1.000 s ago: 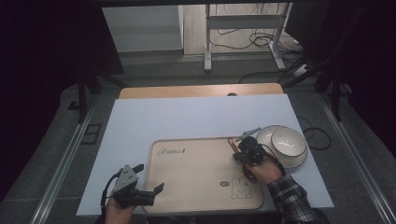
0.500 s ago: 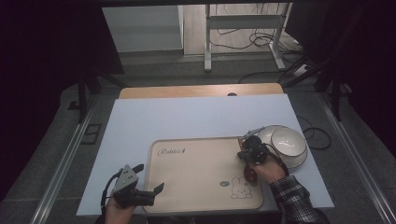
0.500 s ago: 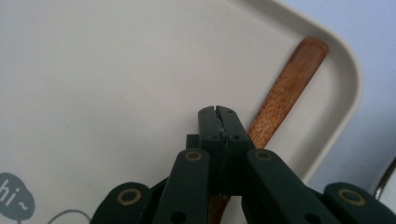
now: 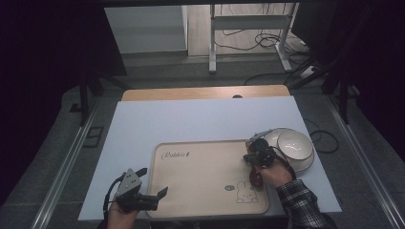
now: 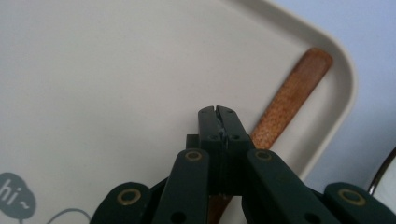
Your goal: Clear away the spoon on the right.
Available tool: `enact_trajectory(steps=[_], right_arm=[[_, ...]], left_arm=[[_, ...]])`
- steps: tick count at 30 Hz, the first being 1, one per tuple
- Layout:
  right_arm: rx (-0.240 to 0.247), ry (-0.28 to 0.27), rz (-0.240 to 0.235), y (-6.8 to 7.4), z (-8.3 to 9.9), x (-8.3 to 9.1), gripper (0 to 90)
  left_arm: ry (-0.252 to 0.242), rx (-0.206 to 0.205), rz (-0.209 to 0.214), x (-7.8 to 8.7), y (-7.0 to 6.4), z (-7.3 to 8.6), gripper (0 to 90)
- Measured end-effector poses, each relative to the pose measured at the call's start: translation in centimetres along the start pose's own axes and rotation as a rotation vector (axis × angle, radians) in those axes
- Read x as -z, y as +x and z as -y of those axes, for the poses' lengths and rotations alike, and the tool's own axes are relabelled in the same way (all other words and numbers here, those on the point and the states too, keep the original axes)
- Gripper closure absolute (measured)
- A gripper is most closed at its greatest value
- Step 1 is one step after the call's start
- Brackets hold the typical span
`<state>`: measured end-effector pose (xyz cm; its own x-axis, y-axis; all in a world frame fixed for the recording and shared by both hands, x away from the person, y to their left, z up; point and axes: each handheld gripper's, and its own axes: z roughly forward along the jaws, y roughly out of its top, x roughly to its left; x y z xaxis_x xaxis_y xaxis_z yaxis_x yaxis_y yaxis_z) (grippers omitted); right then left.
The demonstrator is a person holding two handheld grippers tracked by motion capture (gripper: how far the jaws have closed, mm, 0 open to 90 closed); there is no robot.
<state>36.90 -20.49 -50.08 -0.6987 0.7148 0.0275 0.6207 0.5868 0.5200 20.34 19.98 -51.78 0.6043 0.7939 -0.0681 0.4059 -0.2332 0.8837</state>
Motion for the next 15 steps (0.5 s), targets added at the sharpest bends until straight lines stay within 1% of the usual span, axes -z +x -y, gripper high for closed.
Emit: enact_trajectory(steps=[9, 15], right_arm=[[0.050, -0.039, 0.007, 0.68, -0.10, 0.57, 81.0], [0.059, -0.066, 0.004, 0.83, 0.03, 1.05, 73.3]], left_arm=[[-0.001, 0.002, -0.001, 0.02, 0.02, 0.01, 0.3], [-0.002, 0.003, 0.000, 0.02, 0.02, 0.01, 0.3]])
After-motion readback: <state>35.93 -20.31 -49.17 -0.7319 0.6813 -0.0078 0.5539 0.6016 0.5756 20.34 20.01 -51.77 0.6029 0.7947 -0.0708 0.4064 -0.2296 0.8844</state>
